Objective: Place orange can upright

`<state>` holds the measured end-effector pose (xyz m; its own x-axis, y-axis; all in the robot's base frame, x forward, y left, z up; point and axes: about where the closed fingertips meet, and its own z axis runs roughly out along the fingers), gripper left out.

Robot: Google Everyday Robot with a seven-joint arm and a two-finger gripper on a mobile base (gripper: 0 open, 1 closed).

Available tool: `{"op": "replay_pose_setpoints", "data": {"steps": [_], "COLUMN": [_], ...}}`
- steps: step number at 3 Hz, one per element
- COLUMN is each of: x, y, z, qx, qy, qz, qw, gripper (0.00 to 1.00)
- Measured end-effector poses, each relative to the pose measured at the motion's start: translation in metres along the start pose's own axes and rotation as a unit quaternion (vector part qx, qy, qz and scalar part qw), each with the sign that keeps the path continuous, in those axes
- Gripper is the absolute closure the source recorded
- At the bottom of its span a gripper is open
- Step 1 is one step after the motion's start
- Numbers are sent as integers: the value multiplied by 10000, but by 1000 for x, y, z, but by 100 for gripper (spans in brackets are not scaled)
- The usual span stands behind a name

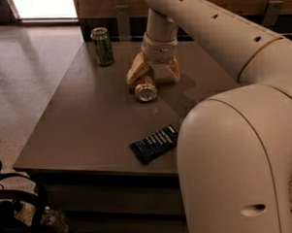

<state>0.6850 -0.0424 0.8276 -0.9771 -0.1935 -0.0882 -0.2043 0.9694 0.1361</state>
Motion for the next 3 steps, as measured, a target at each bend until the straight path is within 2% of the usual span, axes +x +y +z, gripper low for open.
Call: {"op": "replay_pose_setpoints", "data": {"steps": [3], "x": [-6], "y": [3], "z": [7], "qx": [-30], "qy": [-51], "qz": [-14], "qw": [10000], "gripper": [81]}}
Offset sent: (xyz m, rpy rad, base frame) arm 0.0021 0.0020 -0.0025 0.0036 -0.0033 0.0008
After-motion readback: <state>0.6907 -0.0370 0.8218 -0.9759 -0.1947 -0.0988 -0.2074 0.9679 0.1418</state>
